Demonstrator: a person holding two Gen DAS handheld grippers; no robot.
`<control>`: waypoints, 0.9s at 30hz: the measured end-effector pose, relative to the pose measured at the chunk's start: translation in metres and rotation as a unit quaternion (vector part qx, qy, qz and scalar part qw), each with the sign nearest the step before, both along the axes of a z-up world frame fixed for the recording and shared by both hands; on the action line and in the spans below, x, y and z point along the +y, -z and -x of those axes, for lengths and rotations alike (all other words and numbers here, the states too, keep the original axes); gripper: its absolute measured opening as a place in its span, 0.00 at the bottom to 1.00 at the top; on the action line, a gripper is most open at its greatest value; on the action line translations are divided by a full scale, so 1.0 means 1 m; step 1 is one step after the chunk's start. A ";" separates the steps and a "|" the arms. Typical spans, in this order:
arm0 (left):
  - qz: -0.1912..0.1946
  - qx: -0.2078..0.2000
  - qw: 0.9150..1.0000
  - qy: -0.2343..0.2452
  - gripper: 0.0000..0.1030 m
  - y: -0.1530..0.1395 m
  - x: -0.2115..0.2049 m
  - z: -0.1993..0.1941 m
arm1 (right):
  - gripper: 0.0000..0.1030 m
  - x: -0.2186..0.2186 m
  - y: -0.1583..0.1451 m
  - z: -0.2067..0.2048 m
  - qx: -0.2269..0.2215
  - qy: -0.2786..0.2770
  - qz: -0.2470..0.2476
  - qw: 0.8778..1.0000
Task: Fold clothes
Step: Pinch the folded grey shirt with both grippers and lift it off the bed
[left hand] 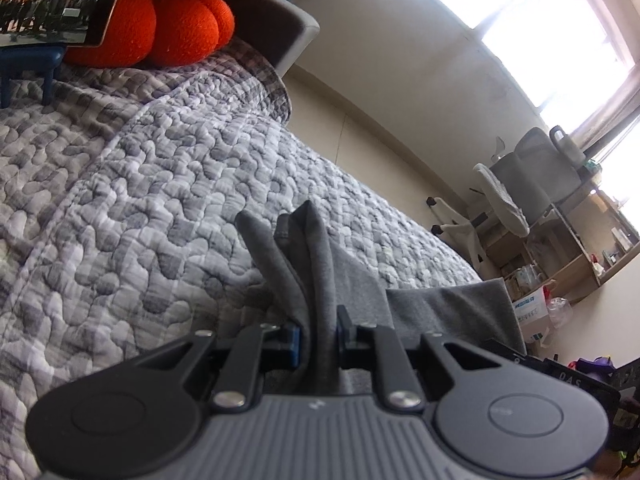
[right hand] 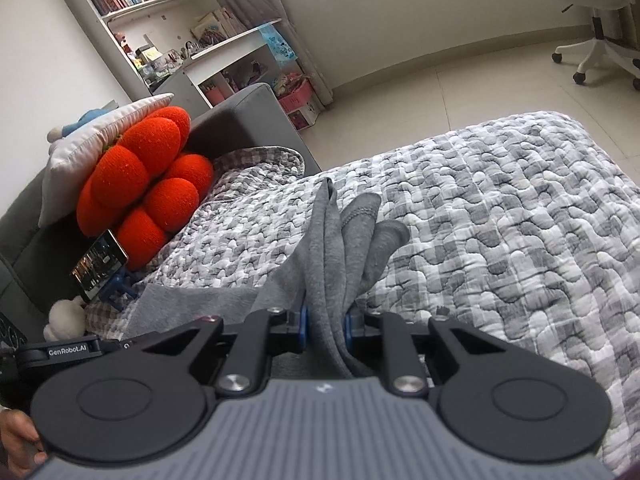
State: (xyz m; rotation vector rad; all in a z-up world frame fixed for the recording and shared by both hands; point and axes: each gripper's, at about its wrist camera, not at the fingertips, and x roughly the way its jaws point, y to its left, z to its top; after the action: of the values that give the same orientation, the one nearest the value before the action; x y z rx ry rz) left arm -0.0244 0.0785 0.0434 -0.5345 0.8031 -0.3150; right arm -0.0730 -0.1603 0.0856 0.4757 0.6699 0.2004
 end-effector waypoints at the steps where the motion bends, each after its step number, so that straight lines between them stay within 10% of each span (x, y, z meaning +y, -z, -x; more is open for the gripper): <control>1: 0.000 0.000 1.000 0.000 0.15 0.000 0.000 0.000 | 0.19 0.000 0.000 0.000 0.000 0.000 0.000 1.000; 27: -0.010 0.007 1.000 -0.002 0.15 0.002 -0.001 0.000 | 0.20 0.007 0.001 -0.001 -0.001 0.004 0.020 1.000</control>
State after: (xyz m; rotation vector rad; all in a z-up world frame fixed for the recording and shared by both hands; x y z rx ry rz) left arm -0.0242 0.0773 0.0417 -0.5204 0.8185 -0.2986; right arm -0.0718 -0.1535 0.0846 0.4402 0.6689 0.1789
